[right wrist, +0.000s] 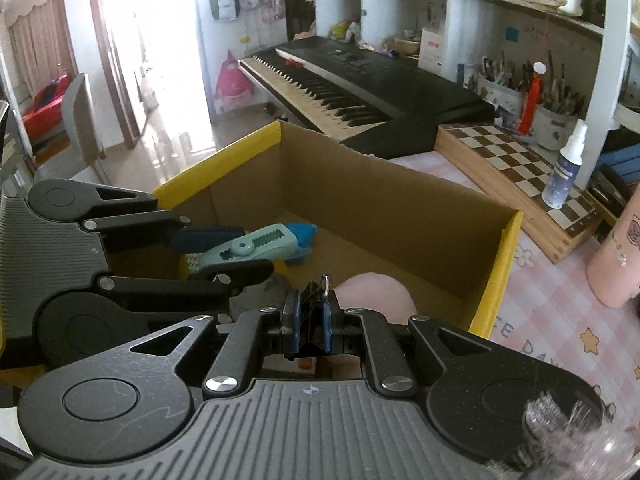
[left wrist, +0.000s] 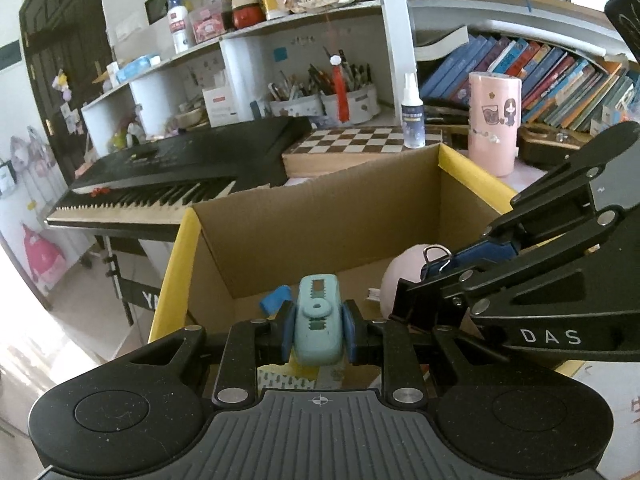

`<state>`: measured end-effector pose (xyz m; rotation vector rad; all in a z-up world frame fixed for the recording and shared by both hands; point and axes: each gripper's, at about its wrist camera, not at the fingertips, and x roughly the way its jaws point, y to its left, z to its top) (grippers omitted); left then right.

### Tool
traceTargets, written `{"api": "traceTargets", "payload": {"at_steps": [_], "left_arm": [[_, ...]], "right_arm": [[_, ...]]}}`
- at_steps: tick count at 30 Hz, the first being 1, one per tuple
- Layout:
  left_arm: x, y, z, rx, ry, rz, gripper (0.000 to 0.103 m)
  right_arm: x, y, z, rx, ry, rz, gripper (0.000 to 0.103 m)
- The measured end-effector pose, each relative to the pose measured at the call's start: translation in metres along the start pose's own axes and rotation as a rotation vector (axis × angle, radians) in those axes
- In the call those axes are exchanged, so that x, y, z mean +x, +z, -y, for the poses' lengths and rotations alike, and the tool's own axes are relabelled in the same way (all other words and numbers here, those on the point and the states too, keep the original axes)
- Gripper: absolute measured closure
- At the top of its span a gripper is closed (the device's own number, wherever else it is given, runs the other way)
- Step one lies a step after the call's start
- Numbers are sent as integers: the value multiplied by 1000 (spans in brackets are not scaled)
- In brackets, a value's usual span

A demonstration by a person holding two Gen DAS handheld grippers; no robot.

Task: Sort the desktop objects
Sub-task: 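Open the left tool into the box while the right tool releases the binder clip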

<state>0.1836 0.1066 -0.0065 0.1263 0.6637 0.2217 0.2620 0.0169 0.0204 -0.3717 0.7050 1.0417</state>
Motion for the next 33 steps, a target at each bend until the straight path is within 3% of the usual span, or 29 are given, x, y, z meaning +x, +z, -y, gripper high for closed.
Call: {"api": "traceTargets", "payload": {"at_steps": [5,10,15,24,33], "left_arm": [[4,2,3,22,21,-7,76],[-1,0,0,-9,38,1,53],[-15,-3,-5,-56,42,41,45],[-32,-4,-12,-105,100,72,40],[-36,-8,-15,-140,131,66,38]], "right_arm": [[4,2,3,-21,21,-5,93],[5,4,5,-28,35,-1,93],[7,8,8,-23,41,8,93],[2,15,0,-71,44,54,93],[18,10,3,-45,104,-37,92]]}}
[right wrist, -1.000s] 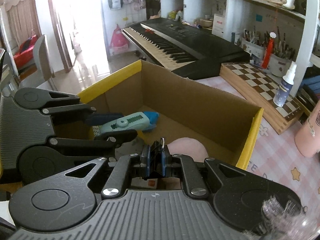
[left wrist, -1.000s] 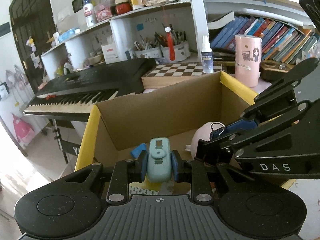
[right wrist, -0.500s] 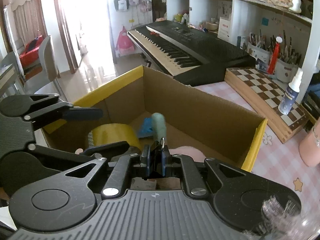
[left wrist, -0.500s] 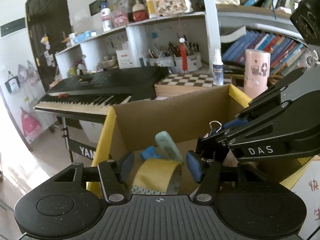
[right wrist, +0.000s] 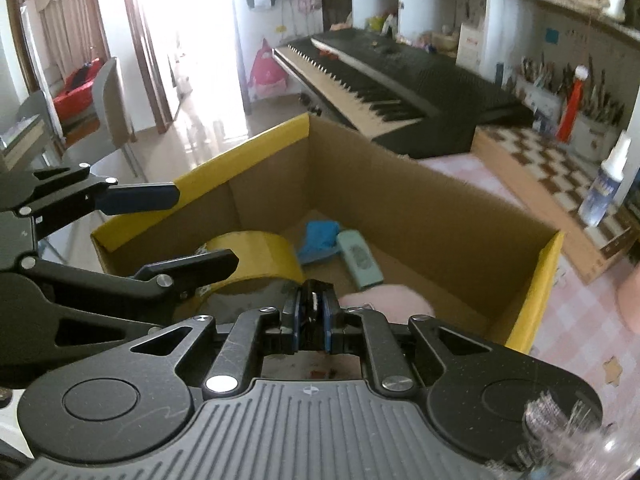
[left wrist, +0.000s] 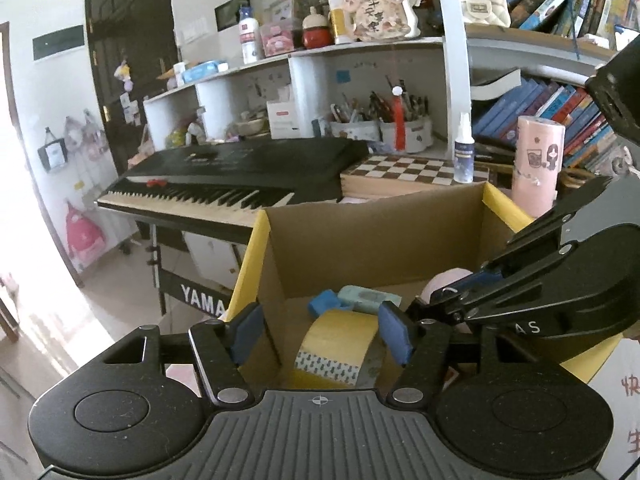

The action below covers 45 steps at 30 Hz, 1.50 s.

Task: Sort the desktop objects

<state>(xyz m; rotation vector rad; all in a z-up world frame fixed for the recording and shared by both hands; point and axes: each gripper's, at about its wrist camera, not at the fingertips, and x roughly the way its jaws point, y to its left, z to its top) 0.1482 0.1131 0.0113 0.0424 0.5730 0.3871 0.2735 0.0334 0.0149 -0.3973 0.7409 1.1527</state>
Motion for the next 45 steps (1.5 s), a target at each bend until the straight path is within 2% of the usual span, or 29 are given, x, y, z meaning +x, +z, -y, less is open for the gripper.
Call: {"api": "traceTargets", "payload": {"at_steps": [6,8,12,16,22,30,39,45], "left_arm": [[-5,-2,-3,-20,12,3,38],[-7,-3,-5,-31,15,7,37],[-11,-4,-9,-56,12,18,35],[-17,-3,-11,-59,5,35,35],[-29,-7,-16,-66,-6,64,29],[-43,-9,-28,-83,-22,95,27],[-56,-13,-28,-82,-89,123,27],[-64,-19,-26,-70,-140,129,27]], "right_arm": [[3,0,-3,2,13,-15,92],[4,0,-3,14,11,-14,87],[0,-1,-3,36,-1,-2,86],[-7,-2,-6,44,-20,22,80],[-21,-2,-13,64,-79,62,74],[-49,-6,-23,121,-175,141,73],[-85,-24,-36,195,-287,209,73],[-104,-41,-41,259,-346,213,73]]}}
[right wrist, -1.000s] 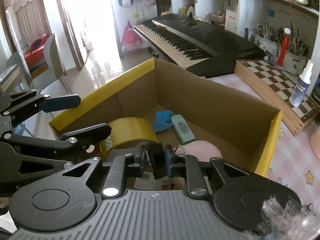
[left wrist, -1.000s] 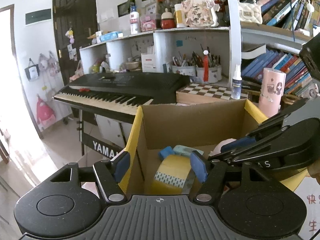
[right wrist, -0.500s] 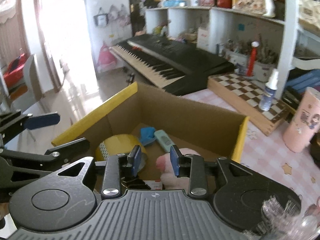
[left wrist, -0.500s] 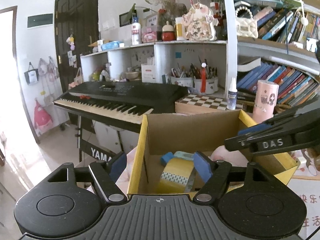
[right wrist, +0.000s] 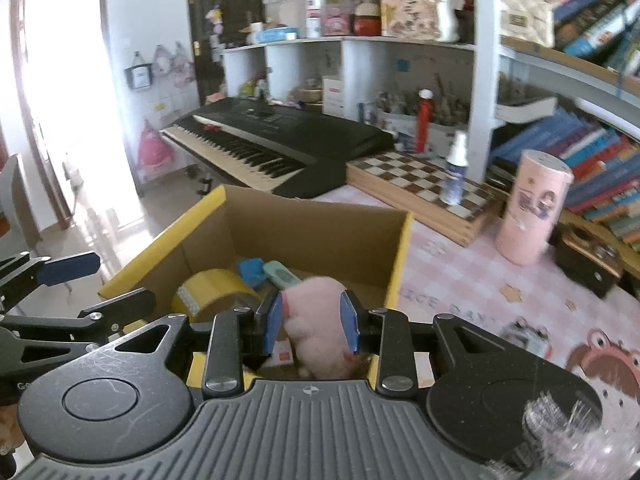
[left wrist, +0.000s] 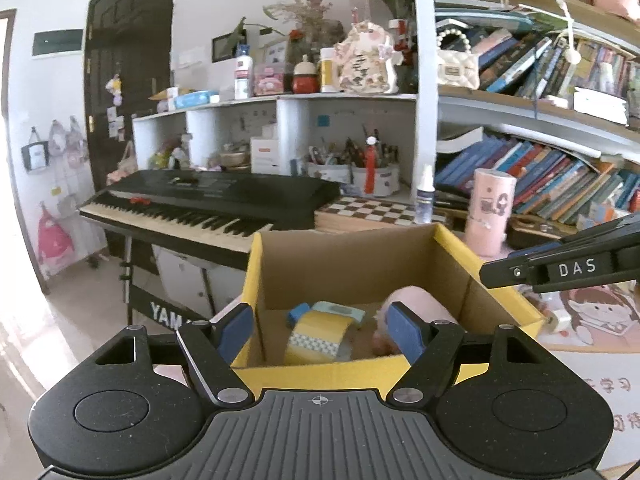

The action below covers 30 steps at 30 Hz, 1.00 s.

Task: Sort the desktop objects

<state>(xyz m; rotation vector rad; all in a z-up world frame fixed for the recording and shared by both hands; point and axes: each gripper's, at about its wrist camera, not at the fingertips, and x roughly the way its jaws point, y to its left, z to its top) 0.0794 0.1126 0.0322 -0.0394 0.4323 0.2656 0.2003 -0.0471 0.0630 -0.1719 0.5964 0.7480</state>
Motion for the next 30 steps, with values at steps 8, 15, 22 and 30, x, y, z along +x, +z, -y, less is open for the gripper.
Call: {"api": "traceTargets", "payload": {"at_steps": [8,15,22,30], "left_arm": [[-17,-9,1,19,-40,2,27],[-35,-24,-2,24,-52,-34,27],[-55,-39,-6,36,-69,-69,27],[-74,-54,-12,32,-70,-102,27]], "right_arm": [[-22,-23,1,81,-71,-12,73],[-40,-50,-11,114,-140,-31,72],[-60,-78,-27,159,-206,-34,72],[-74,-106,-48,162,-232,-63,71]]}}
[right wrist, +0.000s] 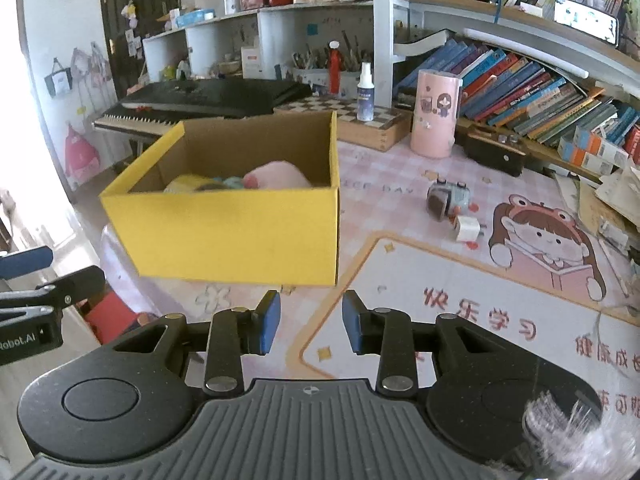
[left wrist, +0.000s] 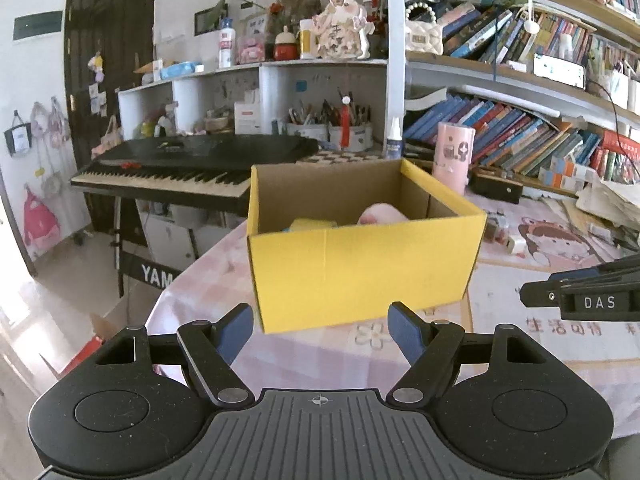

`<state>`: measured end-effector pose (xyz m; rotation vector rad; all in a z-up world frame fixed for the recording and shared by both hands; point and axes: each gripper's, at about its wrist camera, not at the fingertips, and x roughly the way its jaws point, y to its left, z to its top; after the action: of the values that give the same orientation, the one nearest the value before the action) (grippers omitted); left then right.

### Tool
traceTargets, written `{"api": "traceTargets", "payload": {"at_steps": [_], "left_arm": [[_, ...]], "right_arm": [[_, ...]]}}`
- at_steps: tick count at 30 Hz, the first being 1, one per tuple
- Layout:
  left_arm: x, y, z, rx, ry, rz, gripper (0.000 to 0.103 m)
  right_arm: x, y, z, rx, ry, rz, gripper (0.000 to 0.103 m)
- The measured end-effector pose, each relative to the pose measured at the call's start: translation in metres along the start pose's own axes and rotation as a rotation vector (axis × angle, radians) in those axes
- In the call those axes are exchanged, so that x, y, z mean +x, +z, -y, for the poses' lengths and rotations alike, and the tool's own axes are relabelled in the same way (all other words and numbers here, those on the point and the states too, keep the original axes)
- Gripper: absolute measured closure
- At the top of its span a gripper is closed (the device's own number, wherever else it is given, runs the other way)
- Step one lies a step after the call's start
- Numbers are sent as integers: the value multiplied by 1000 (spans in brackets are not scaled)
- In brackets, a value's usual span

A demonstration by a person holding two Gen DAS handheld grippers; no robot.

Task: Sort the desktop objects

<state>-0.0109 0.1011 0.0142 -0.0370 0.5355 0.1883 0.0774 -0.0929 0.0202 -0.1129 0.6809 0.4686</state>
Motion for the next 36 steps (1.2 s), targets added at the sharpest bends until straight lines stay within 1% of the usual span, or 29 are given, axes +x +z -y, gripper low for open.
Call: {"api": "traceTargets", "payload": {"at_steps": [4,7,17,24,30,36], "left_arm": [[-8,-6,1,9,-2,-7,27],[-12,-10,3,12,-7,-16,27],[-23,-31,17,46,-13,-62,27],[-31,-38,24,78,-42,-68,27],[-32,-42,27,80,-68,-78,27],[-29,-41,36,105,-105,-75,27]], "right_arm": [[-7,-11,-7,-1,-9,0,70],[-11,-18,-12,-8,-10,-6,67],[-24,-45,-23,-22,-29,-26,65],[-34,-61,-24,3,-71,-28,62],[-42,-70,-26,5,-104,-22,60],[-44,-74,-18,40,-144,-33,59]]}}
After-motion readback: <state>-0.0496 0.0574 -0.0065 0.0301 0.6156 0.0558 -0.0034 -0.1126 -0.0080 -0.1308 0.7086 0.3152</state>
